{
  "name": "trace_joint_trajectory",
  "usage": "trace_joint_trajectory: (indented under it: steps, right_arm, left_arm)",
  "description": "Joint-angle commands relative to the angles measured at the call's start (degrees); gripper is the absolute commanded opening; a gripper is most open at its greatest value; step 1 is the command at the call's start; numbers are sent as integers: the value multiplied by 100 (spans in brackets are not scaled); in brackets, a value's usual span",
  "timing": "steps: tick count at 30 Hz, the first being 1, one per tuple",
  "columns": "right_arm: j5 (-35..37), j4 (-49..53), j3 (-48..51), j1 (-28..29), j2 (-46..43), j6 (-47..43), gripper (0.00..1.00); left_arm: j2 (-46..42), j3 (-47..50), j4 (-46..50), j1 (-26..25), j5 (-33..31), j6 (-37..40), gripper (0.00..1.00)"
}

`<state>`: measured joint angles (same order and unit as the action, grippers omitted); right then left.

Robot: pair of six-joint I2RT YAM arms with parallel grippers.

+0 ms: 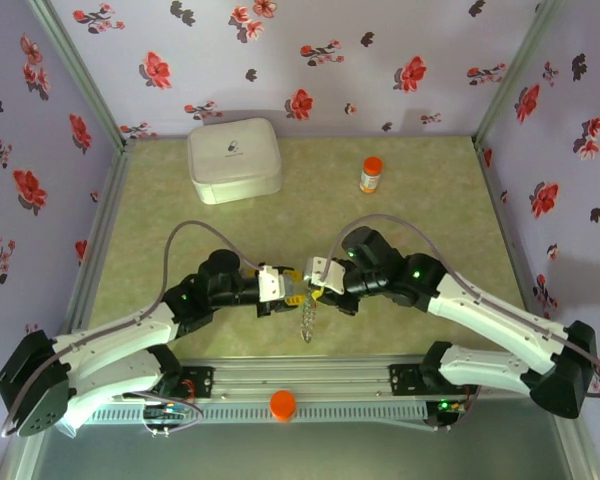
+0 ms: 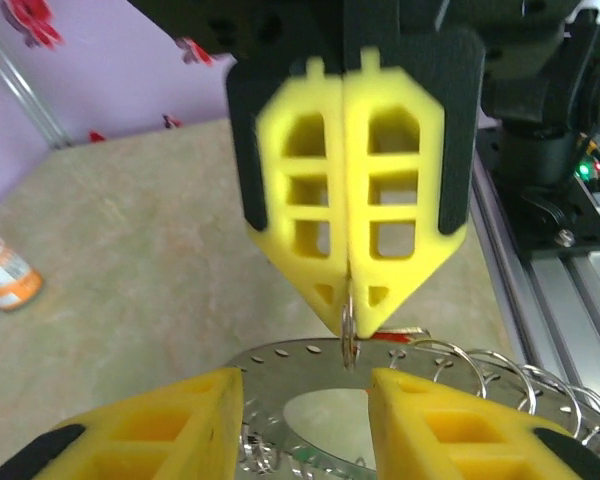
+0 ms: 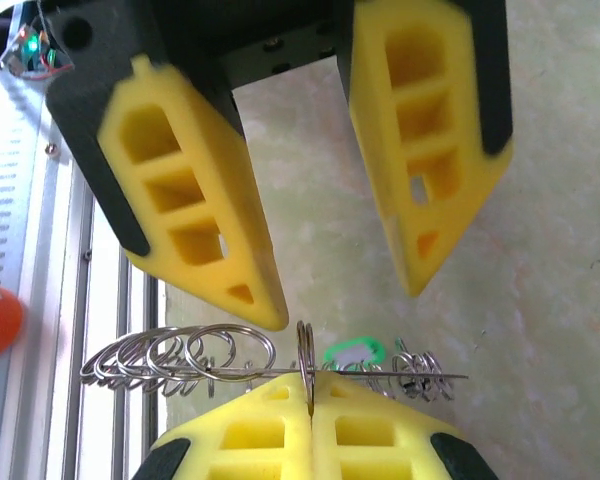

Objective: Put the keys on the keyring

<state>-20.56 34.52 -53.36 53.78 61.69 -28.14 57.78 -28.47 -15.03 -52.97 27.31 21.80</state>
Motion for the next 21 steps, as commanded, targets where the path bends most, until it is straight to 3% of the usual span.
trace_joint_trajectory:
  steps: [1, 12, 17, 18, 21]
  right_arm:
    - [126, 243, -309, 85, 105, -294, 0]
    - [257, 318, -591, 300, 484, -350, 0]
    - [220, 269, -612, 342, 482, -229, 0]
    - [233, 200, -571, 329, 428, -130, 0]
    - [-156, -425, -138, 21, -36, 481, 29]
  left_arm:
    - [123, -121, 113, 24, 320, 84, 36]
    - [172, -62, -154, 41, 409, -62, 24]
    - [166, -63, -198, 41, 418, -55, 0]
    - [151, -50, -211, 41, 417, -50, 0]
    - [55, 92, -477, 50, 391, -157, 0]
